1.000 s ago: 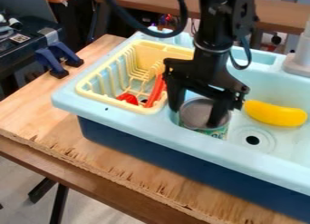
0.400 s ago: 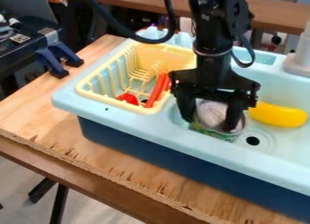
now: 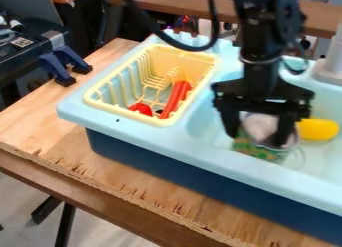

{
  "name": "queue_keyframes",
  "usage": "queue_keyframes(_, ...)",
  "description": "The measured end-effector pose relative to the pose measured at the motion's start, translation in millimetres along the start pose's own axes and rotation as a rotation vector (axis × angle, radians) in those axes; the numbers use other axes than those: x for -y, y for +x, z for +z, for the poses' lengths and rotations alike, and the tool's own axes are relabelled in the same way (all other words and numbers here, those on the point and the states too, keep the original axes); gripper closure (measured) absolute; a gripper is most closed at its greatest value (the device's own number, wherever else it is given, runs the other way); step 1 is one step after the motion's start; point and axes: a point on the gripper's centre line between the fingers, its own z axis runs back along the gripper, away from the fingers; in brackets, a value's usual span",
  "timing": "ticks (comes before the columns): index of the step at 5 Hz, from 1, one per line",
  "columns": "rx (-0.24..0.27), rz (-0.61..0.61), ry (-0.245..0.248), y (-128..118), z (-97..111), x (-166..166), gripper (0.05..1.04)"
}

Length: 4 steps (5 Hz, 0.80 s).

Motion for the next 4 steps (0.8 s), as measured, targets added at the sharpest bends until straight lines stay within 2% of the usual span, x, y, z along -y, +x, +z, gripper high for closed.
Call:
queue_keyframes(1,-0.001,-0.027,-0.019,-3,-3,21,0.083)
queue_keyframes(2,-0.001,-0.015,-0.082,-5,-5,35,0.083)
queue_keyframes(3,-0.008,0.003,-0.173,-11,-9,55,0.082)
queue_keyframes(4,-0.01,0.026,-0.22,-17,-12,64,0.082)
